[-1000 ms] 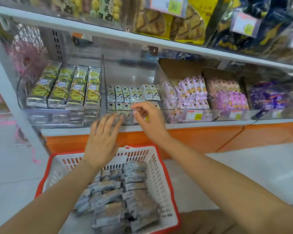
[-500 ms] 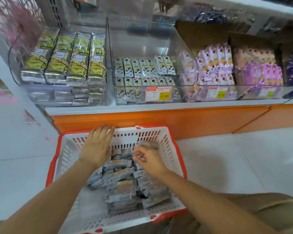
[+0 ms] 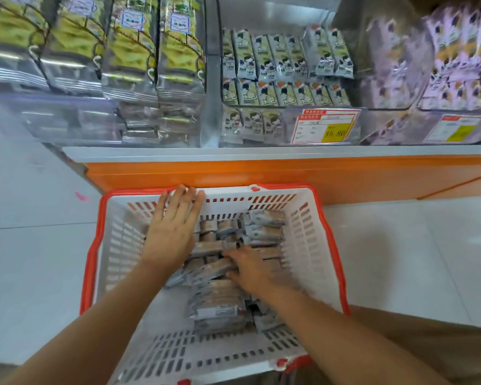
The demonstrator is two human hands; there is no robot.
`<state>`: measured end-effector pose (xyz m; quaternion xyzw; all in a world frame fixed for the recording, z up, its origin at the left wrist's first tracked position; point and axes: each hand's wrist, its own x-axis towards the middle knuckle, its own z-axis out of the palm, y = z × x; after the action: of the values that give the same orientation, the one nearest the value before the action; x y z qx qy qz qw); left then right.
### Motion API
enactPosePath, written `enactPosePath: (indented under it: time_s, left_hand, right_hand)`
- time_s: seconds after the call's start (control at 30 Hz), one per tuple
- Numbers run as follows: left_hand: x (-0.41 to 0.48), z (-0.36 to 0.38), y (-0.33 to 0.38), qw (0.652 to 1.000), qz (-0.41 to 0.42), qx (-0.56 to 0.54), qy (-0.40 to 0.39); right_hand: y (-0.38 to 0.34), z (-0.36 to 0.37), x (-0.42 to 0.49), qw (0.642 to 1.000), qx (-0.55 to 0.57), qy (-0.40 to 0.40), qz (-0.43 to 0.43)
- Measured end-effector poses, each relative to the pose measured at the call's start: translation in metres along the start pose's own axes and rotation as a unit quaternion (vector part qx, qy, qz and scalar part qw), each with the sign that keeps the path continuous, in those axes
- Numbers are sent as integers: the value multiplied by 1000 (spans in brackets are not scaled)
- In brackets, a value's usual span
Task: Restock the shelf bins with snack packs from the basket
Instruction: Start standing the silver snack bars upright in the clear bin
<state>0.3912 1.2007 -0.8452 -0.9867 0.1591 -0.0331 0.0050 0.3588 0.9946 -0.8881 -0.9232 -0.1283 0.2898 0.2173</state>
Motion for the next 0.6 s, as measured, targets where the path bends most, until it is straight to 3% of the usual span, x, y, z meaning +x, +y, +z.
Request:
enactPosePath:
  time_s: [0.27,0.6]
  left_hand:
    - [3,4,0,1000,-1,-9,-11]
    - [3,-17,12,996,-21,-82,-39]
  right_hand:
    - [12,12,7,997,-78,3,-22]
    - [12,-46,-13,982,181,44,0]
